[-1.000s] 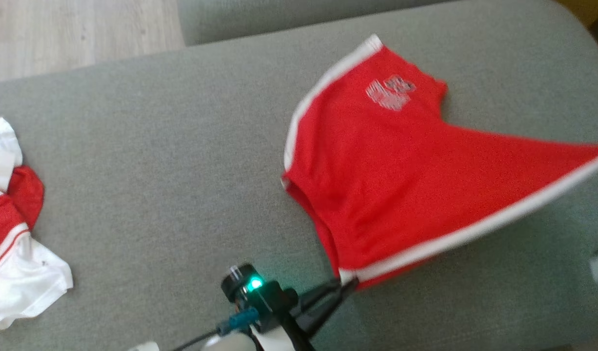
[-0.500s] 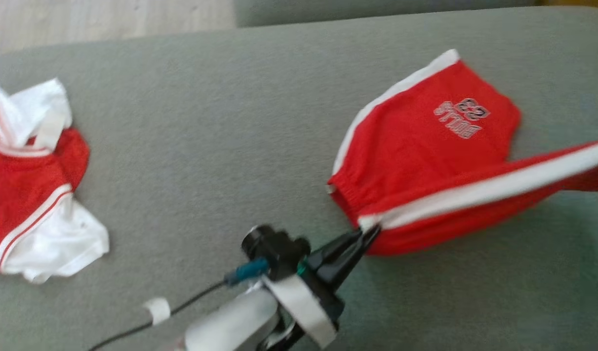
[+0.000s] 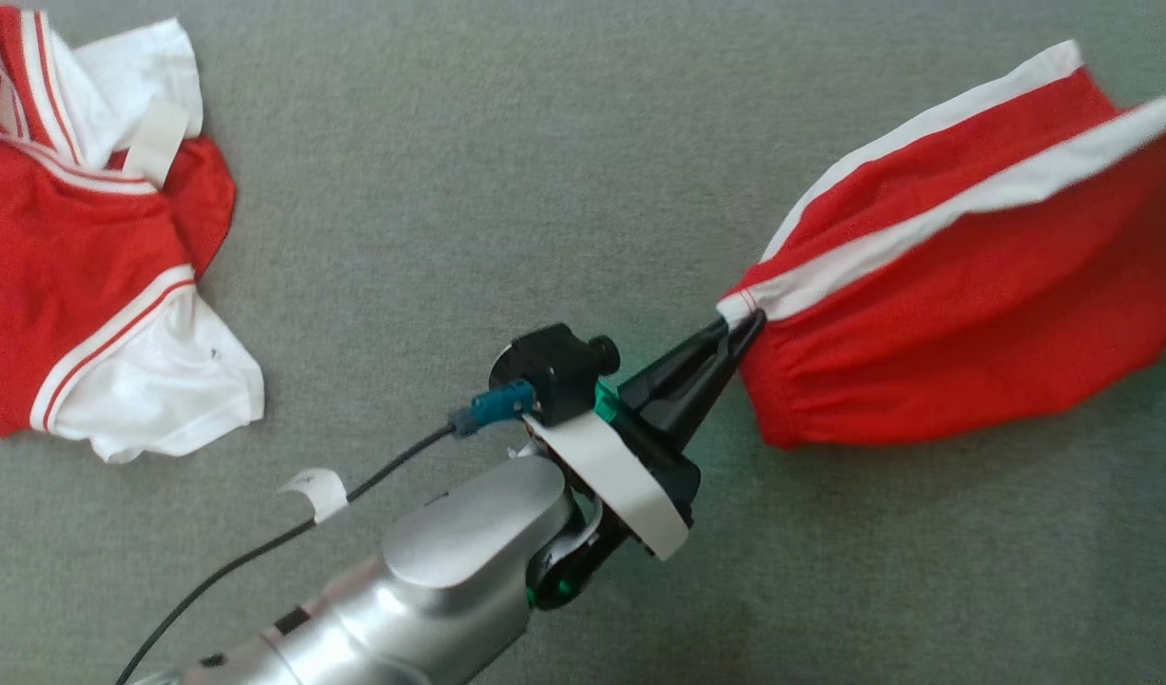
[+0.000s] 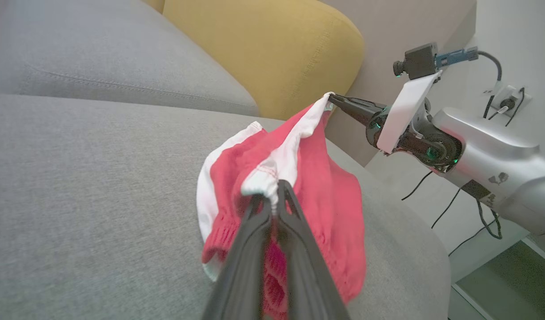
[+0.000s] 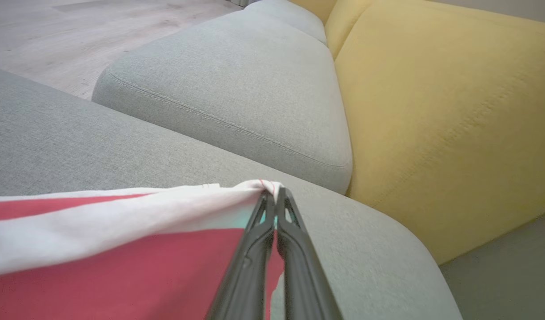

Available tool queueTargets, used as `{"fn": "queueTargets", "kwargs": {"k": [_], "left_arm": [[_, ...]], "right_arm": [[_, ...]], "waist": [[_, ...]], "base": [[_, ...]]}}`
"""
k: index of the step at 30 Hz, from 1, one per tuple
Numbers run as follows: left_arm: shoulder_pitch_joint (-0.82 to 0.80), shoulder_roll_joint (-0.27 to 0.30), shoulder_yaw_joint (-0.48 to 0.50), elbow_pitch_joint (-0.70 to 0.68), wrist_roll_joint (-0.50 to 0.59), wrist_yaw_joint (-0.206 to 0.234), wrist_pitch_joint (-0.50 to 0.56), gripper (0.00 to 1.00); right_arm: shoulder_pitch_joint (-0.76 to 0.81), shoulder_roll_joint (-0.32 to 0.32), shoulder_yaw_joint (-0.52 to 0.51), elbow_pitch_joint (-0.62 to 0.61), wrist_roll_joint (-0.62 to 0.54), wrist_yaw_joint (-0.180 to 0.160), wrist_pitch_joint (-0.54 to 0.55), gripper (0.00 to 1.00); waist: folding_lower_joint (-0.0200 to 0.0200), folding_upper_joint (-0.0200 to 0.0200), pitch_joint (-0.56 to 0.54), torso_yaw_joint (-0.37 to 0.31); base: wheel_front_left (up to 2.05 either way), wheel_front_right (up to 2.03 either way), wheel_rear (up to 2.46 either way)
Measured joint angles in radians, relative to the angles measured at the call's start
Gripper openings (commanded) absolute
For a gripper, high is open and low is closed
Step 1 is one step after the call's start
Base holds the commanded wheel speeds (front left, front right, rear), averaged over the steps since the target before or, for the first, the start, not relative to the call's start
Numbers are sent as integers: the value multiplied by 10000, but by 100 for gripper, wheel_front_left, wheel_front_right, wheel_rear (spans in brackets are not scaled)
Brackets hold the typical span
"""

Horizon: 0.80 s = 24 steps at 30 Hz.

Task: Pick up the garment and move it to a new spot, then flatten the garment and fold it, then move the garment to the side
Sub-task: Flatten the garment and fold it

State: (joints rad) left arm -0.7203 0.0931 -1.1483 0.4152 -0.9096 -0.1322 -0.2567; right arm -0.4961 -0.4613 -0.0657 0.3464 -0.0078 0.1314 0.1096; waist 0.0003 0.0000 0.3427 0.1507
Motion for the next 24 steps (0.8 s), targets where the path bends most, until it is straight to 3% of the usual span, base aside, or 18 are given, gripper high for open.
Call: {"fn": "queueTargets", "kwargs": {"k": [9,11,13,14,15,18,19,20,21,24], "left_arm": [[-503,-104,-19,343,-585,0,0,0],[-555,-119,-21,499,-593,0,0,0],[-555,-130,-21,562,-591,0,0,0],[-552,-138,-4,606,-589,0,0,0],[-535,-159,81,662,-589,0,0,0],[-436,-196,485,757,-581,0,0,0],[-364,-201,612,782,-564,0,0,32],[-251,-215,752,842,-529,0,0,91],[-117,-232,913,978,-420,-2,0,100],[323,-259,1358,1252,-19,0,0,100]], "right_arm": [[-2026,-121,1308,2387,-96,0,-504,0],[-2405,-115,1618,3039,2,0,-938,9],[-2521,-113,1707,3243,8,0,-1114,36],[-2622,-107,1774,3430,46,0,-1315,57],[-2725,-86,1822,3616,113,0,-1509,100],[-2914,8,1847,4077,213,0,-2151,100],[-2938,50,1854,4211,307,0,-2372,100],[-2939,105,1871,4351,420,0,-2591,100],[-2934,140,1925,4495,531,0,-2761,100],[-2902,190,2054,4859,1127,0,-3035,100]], "waist": [[-1,0,546,309],[-1,0,627,324],[-1,0,630,322],[-2,0,624,318],[-3,0,607,313],[-3,0,505,301],[-3,0,463,297],[-3,0,413,294],[-3,0,364,293],[-3,0,187,314]], "base": [[0,0,0],[0,0,0],[0,0,0],[0,0,0],[0,0,0],[0,0,0],[0,0,0],[0,0,0],[0,0,0],[0,0,0]]}}
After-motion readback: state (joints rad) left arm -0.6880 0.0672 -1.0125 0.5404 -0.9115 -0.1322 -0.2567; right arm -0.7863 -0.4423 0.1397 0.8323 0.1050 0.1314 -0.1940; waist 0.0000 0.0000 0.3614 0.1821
